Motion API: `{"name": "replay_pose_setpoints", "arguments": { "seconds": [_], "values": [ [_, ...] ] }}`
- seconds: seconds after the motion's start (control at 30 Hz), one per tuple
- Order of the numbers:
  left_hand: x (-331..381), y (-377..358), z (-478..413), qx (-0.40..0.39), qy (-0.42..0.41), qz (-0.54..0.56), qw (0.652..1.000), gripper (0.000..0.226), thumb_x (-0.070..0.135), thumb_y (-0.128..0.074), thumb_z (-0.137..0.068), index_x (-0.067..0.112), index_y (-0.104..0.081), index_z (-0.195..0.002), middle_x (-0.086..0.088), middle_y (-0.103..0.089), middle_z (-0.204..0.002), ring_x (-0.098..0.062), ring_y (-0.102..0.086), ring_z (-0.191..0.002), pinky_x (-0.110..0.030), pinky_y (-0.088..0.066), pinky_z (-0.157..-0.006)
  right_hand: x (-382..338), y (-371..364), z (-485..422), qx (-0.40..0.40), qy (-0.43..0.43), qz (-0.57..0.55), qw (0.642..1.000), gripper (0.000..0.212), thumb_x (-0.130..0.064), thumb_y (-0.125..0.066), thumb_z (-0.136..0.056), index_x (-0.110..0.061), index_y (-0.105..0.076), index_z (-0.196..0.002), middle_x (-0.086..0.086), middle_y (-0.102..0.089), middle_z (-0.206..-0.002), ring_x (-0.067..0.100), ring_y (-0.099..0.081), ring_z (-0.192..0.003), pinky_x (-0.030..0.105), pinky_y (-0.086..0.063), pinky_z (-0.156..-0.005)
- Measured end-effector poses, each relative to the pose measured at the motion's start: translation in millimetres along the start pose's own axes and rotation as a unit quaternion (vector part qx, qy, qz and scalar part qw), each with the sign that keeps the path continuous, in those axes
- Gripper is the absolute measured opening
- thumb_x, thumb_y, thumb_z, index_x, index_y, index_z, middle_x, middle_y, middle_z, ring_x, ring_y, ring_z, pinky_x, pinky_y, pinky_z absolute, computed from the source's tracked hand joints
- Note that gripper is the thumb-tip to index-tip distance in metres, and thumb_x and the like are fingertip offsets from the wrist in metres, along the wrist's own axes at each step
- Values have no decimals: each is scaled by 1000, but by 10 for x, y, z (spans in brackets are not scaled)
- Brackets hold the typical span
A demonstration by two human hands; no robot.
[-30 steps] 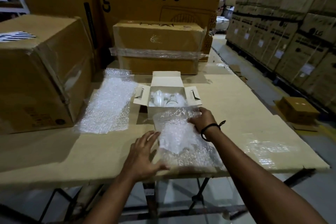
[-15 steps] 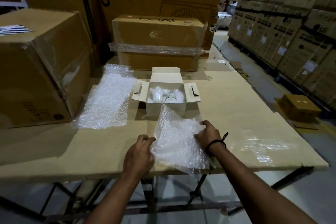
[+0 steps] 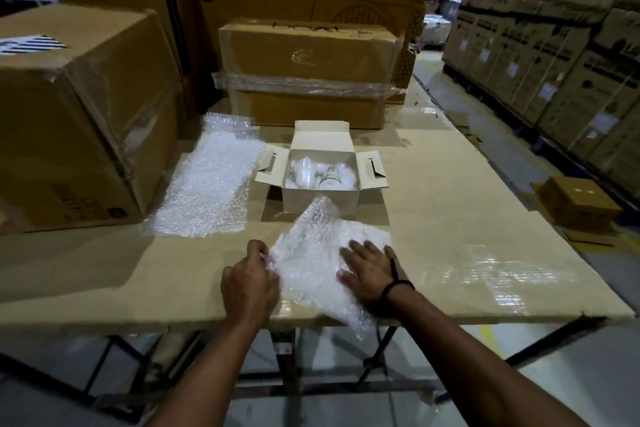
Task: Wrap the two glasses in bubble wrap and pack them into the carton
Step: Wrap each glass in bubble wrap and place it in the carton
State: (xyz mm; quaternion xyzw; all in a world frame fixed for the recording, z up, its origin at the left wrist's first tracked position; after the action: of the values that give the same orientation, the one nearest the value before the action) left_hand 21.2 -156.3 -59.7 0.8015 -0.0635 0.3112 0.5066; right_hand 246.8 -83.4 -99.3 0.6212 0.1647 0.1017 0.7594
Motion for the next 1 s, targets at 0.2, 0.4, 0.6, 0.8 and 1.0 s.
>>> {"name": "replay_pose_setpoints", "arguments": {
  "seconds": [0.2, 0.4, 0.6, 0.8, 1.0],
  "values": [
    [-395, -215, -213, -163, 83, 243, 953, 47, 12, -65, -81, 41, -55, -117, 3, -66, -106, -23, -68, -85, -44, -58, -74, -49, 64, -29, 38, -18, -6, 999, 70, -67, -18, -87, -35, -19, -149, -8, -10, -160, 14, -4, -147, 47, 2, -118],
    [-368, -256, -159, -277, 70, 420, 861, 86, 40, -69, -56, 32, -39, -136, -10, -53, -127, -23, -59, -102, -34, -47, -82, -262, -4, -122, 2, 41, -3, 999, 67, -67, -21, -91, -40, -3, -150, -9, 5, -160, 15, 8, -147, 48, 5, -118],
    [-440, -120, -290, -194, 78, 78, 975, 32, 32, -79, -76, 16, -71, -103, -1, -73, -86, -20, -68, -81, -36, -56, -77, -324, -53, -152, -67, 30, 6, 997, 69, -65, -23, -92, -36, -4, -151, -4, 5, -160, 18, 7, -147, 51, 3, -117],
    [-156, 160, -510, -58, -65, 107, 990, 7, 18, -72, -85, 18, -77, -89, 2, -70, -83, -22, -63, -83, -36, -47, -77, -443, 722, -329, 205, 49, -20, 977, 96, -32, -82, -69, -24, -26, -148, 7, -30, -154, 31, -38, -134, 43, -34, -108],
    [-23, 382, -642, 9, -154, 146, 977, 26, 32, -71, -82, 25, -71, -107, 2, -62, -104, -23, -52, -100, -42, -41, -82, -634, 1054, -655, 189, 87, 106, 972, 68, -24, -70, -80, -30, -40, -140, -1, -48, -142, 22, -34, -137, 45, -11, -115]
  ]
}}
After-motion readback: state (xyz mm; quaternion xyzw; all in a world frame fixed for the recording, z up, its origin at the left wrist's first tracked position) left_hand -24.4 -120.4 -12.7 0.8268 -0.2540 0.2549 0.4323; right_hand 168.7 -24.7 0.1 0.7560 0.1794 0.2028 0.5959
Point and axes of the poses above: each hand's wrist, its own z-axis away from the middle knuckle, its own y-axis out of the back of the hand, x = y × z, the point moved 7 cm from there along -z, towards the middle knuckle
